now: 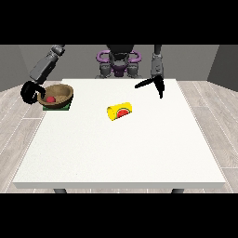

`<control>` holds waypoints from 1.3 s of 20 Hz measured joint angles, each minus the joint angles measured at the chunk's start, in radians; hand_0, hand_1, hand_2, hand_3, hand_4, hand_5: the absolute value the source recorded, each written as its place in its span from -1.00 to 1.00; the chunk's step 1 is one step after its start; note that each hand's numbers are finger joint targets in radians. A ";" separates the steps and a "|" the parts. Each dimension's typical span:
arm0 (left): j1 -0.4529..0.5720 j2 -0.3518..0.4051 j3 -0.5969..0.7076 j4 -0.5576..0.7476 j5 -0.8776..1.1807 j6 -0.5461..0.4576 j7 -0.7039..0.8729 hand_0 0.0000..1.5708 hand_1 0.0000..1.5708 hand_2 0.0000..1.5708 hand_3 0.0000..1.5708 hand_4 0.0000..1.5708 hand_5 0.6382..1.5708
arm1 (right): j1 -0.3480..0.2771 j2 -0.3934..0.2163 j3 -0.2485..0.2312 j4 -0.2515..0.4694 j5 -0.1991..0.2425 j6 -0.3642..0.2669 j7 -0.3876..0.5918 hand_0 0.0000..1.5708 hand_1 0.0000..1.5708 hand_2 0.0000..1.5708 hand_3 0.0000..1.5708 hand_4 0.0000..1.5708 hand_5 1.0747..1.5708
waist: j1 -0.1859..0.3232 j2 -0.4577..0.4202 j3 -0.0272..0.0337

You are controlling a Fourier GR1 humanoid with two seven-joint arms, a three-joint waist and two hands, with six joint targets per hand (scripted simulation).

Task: Pick the cup and pour the ball into the bowl, then pick the bowl and place it on the pad

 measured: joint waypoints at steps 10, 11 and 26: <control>0.065 -0.011 -0.039 -0.109 -0.013 -0.019 0.096 -1.00 -1.00 -1.00 -1.00 -1.00 0.99 | -0.045 -0.037 -0.020 0.082 -0.021 0.030 0.065 1.00 1.00 1.00 -0.38 -0.06 1.00 | -0.009 -0.053 -0.0008; 0.062 -0.002 -0.032 -0.126 -0.003 -0.031 0.111 -1.00 -1.00 -1.00 -1.00 -1.00 0.99 | -0.045 -0.042 -0.023 0.088 -0.023 0.033 0.067 1.00 1.00 1.00 0.04 -0.06 1.00 | -0.007 -0.055 -0.0007; 0.089 0.019 -0.019 -0.235 0.025 -0.062 0.155 -1.00 -1.00 -1.00 -1.00 -1.00 0.99 | -0.006 -0.093 0.045 0.106 0.071 -0.046 0.050 -0.77 -0.77 -0.40 -0.46 -1.00 0.67 | -0.001 -0.023 -0.0005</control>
